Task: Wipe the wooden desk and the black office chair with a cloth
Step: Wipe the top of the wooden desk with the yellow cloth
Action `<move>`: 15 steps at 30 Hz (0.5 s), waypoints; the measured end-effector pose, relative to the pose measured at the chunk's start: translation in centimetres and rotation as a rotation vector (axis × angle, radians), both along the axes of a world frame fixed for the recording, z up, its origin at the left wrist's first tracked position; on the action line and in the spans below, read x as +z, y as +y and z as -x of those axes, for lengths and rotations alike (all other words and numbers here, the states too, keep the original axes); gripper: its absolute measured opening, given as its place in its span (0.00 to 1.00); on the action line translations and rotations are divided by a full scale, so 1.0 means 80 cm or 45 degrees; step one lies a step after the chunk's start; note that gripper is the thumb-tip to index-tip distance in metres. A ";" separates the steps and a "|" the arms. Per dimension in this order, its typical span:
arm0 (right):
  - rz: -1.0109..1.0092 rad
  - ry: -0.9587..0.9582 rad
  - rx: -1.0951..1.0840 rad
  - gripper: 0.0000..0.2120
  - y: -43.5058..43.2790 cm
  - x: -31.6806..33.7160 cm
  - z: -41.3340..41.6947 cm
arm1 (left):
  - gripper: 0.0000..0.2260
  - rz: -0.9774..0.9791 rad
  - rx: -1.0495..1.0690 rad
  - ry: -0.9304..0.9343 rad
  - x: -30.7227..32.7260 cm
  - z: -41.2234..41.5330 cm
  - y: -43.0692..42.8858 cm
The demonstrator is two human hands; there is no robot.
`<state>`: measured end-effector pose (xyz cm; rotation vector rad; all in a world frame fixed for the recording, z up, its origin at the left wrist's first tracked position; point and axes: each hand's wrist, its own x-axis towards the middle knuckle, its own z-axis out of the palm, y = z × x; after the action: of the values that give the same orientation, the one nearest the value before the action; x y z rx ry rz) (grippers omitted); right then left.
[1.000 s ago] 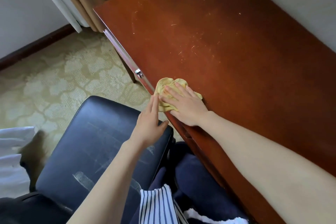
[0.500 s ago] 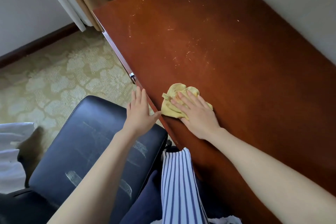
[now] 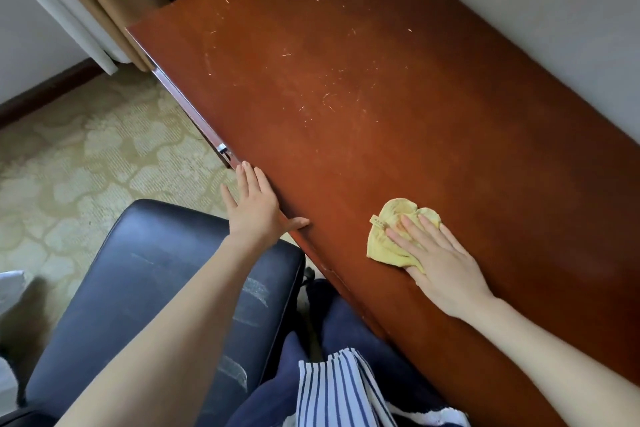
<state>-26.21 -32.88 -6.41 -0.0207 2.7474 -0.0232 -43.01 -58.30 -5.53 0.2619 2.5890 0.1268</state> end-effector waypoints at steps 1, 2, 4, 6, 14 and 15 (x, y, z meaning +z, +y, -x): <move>0.007 0.010 -0.022 0.32 0.000 0.000 0.013 | 0.57 0.057 -0.023 0.007 0.001 0.001 0.001; 0.011 0.019 -0.047 0.31 0.002 0.000 0.027 | 0.57 0.109 -0.042 0.011 0.000 0.002 0.004; 0.007 0.035 -0.099 0.29 0.009 0.000 0.063 | 0.57 0.198 -0.067 0.016 0.000 0.003 0.007; 0.000 0.038 -0.130 0.28 0.018 -0.001 0.103 | 0.58 0.258 -0.087 0.020 0.000 0.003 0.010; 0.011 -0.090 -0.281 0.26 0.064 0.002 0.259 | 0.59 0.323 -0.096 0.014 -0.009 0.005 0.014; 0.026 -0.105 -0.321 0.26 0.068 0.002 0.274 | 0.60 0.322 -0.097 0.011 -0.009 0.004 0.015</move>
<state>-48.14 -27.45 -6.25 0.3138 2.6498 -0.1185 -43.32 -57.14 -6.25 0.2670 2.5659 -0.2282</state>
